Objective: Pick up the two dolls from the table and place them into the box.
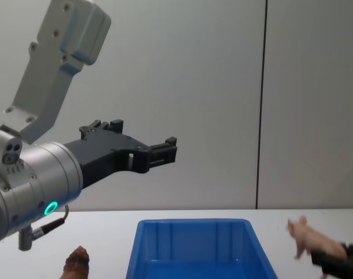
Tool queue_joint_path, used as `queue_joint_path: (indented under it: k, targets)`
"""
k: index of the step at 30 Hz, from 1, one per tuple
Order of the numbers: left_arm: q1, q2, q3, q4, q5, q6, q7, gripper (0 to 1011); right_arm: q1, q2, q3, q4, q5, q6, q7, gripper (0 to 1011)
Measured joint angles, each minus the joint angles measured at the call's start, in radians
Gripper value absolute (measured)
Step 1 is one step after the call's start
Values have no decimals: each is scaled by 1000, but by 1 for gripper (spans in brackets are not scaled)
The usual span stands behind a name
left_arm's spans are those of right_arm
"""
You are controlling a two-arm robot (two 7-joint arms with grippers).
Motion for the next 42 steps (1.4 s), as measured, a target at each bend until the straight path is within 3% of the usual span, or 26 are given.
queue_joint_path:
  k: [6, 16, 31, 35, 42]
  targets:
    - [0, 0, 0, 0, 0, 0, 0, 1001, 5, 0, 3, -43, -4, -39, 0, 379]
    - [0, 0, 0, 0, 0, 0, 0, 1001, 35, -15, -7, -96, -16, -77, 66, 379]
    - [0, 0, 0, 0, 0, 0, 0, 1001, 83, -63, -49, -90, -46, -19, 158, 379]
    - [0, 0, 0, 0, 0, 0, 0, 1001, 93, -74, -59, -72, -57, -1, 166, 437]
    - [0, 0, 0, 0, 0, 0, 0, 1001, 104, -88, -73, -42, -72, 20, 171, 705]
